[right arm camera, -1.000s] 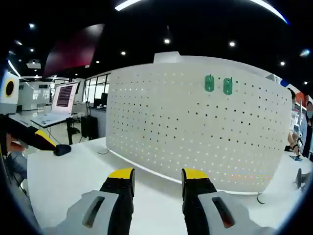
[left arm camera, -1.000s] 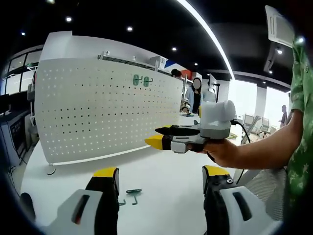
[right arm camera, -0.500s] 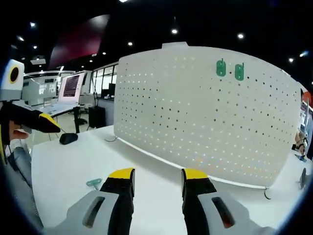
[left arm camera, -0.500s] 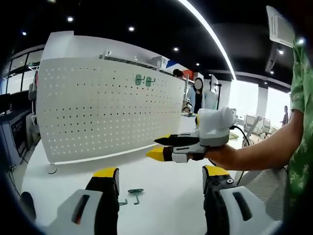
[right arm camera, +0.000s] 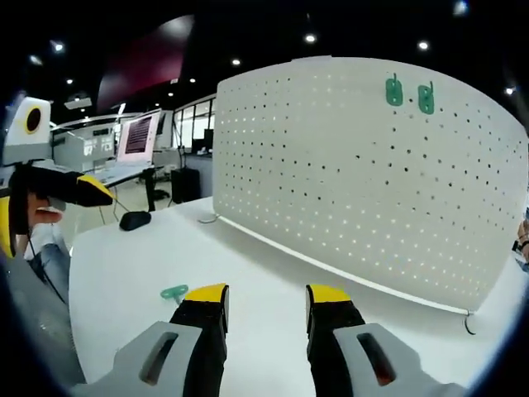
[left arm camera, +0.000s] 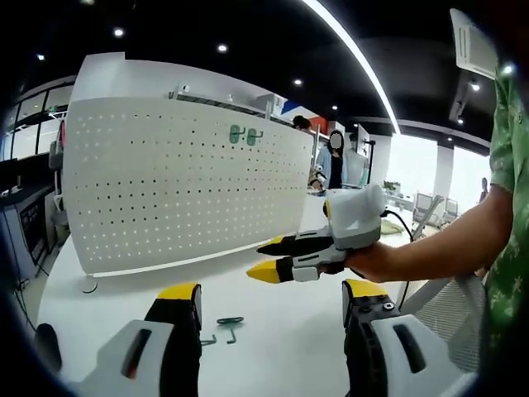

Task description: Insert the hook assembly into the mounting plate slot until the hook locks in place.

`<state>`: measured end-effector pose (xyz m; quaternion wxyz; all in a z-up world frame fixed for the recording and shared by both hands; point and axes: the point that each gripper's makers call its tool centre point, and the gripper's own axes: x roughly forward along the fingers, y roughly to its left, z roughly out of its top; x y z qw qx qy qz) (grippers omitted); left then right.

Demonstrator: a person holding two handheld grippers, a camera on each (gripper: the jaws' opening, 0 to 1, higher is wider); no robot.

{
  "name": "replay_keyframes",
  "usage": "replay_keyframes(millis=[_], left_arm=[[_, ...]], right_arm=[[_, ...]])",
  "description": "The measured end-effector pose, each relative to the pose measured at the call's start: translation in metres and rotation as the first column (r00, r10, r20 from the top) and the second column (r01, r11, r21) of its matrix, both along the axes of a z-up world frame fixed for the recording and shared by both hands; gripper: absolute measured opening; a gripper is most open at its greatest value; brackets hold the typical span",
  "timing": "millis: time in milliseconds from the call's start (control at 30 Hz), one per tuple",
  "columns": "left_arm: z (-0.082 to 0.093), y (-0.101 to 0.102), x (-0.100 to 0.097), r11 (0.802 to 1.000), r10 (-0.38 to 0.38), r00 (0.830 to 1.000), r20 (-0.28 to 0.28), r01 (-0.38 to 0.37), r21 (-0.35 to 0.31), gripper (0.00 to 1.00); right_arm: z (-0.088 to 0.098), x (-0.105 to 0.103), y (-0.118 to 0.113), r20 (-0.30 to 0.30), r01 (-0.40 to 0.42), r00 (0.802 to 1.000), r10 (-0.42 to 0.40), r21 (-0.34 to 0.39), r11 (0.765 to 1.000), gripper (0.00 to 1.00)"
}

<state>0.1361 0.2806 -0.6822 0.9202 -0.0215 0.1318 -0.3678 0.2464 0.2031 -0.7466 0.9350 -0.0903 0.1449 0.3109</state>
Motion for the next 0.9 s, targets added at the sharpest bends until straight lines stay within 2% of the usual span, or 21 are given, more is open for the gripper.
replay_keyframes(millis=[133,433,900], left_arm=[[0.0,0.0,0.0,1.0,0.003,1.0,-0.002,-0.003,0.002,0.71],[-0.002,0.002,0.0,1.0,0.01,1.0,-0.007,-0.01,0.007,0.71],[-0.004,0.004,0.002,1.0,0.02,1.0,-0.014,-0.02,0.011,0.71]], right_arm=[[-0.007,-0.003,0.005,-0.046,-0.046,0.998,0.047,0.019,0.999,0.37],[-0.021,-0.011,0.014,-0.094,-0.155,0.984,0.152,-0.018,0.988,0.37],[-0.042,-0.019,0.035,-0.152,-0.289,0.949,0.276,-0.07,0.955,0.24]])
